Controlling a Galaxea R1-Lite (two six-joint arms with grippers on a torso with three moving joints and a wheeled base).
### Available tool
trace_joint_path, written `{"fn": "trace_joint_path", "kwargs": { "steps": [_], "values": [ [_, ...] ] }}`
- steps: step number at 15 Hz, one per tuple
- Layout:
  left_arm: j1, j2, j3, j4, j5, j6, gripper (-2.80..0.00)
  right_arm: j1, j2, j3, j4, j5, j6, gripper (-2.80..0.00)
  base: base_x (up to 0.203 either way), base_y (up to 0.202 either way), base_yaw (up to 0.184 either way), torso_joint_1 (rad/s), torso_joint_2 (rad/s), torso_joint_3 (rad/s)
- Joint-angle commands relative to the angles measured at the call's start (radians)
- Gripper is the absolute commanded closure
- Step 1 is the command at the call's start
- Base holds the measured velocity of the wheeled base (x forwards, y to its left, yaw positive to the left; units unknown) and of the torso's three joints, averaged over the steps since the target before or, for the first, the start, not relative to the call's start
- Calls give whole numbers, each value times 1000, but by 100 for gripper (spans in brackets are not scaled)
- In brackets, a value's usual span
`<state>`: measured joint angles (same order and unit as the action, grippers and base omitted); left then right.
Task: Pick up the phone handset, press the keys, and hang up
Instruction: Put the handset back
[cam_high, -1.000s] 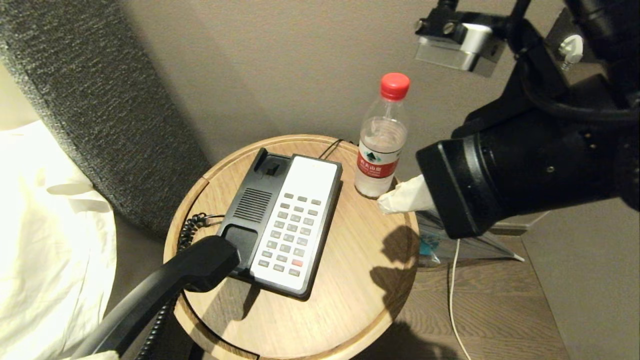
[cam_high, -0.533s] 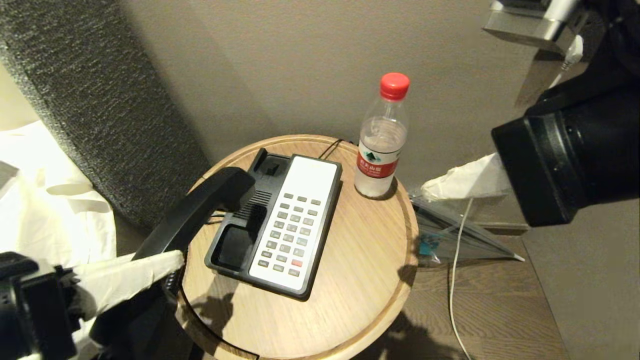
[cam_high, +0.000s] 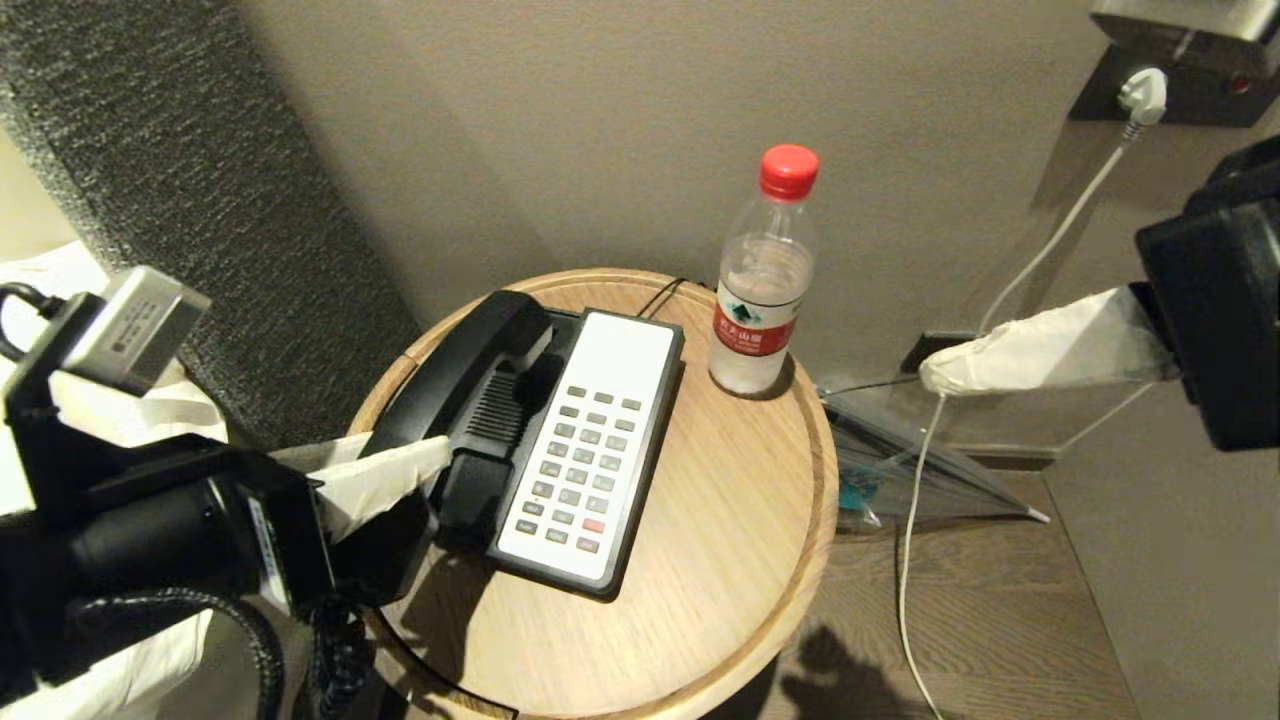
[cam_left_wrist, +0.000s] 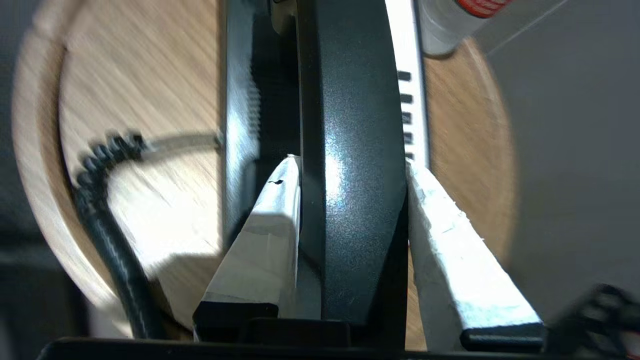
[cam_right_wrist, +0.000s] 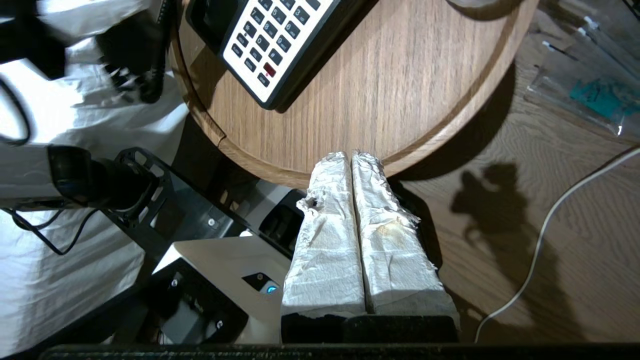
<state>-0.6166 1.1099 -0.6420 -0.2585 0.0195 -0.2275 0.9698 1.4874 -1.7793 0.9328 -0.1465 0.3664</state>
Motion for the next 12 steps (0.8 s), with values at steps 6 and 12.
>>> {"fn": "trace_joint_path", "kwargs": {
  "steps": [6, 12],
  "values": [
    [41, 118, 26, -122, 14, 59, 0, 0, -22, 9, 15, 1, 3, 0, 0, 0, 0, 0, 0, 0],
    [72, 166, 27, -181, 16, 53, 0, 1, -18, 9, 14, 1, 3, 0, 0, 0, 0, 0, 0, 0]
  ]
}}
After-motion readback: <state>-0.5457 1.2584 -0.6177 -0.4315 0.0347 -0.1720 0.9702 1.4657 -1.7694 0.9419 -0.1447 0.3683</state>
